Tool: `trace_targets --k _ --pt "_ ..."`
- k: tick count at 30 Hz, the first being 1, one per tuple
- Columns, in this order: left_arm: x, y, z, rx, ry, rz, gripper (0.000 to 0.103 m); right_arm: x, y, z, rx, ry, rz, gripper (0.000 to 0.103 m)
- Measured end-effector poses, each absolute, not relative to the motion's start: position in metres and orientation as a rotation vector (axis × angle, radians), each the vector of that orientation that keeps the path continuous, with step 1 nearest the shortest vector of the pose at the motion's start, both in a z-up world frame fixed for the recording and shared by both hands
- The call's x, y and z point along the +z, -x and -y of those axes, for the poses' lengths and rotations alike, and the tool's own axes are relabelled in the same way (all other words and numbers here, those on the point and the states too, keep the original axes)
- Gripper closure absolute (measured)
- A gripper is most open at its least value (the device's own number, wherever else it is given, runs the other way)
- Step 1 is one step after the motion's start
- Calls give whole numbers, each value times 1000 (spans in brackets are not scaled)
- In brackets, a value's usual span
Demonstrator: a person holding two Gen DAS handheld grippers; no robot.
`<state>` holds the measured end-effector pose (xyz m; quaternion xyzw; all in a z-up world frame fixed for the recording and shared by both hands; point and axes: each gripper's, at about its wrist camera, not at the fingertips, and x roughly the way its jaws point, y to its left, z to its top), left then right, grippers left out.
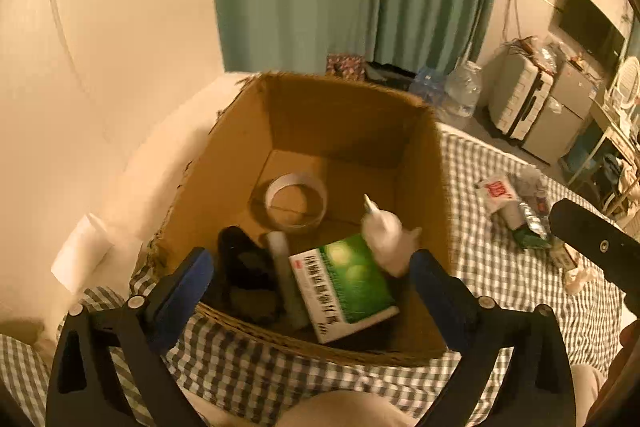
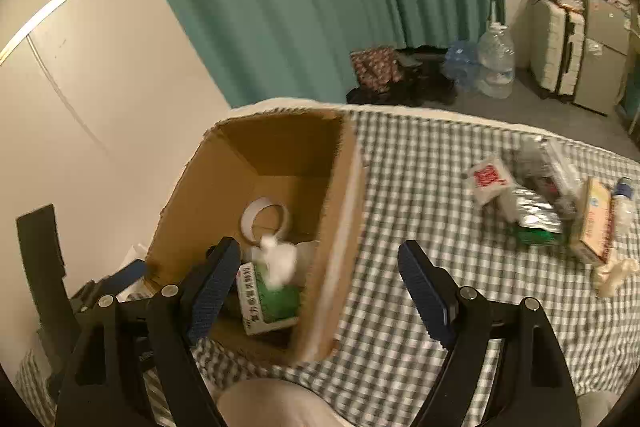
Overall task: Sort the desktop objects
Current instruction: 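Withdraw both grippers from the box back over the bedspread, then grasp the white lace gloves with the right gripper while the left gripper grasps the amoxicillin box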
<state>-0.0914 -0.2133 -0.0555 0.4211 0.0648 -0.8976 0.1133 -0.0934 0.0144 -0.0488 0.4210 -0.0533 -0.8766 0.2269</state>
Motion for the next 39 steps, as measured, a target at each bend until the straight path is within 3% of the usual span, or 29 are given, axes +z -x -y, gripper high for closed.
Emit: trace_targets --k 9,20,30,39 --pt "-57 89 124 -2745 -1304 -153 0 -35 62 -98 -2600 -1106 98 15" --pt "-87 98 1 -2843 -1400 62 0 -77 56 -245 -2826 -1284 125 15" --pt "-128 117 -51 -2838 -1537 197 0 -120 72 -321 -2849 -1411 355 15" --pt "-159 163 -105 -2829 -1592 230 0 -154 104 -344 -2844 -1486 412 15"
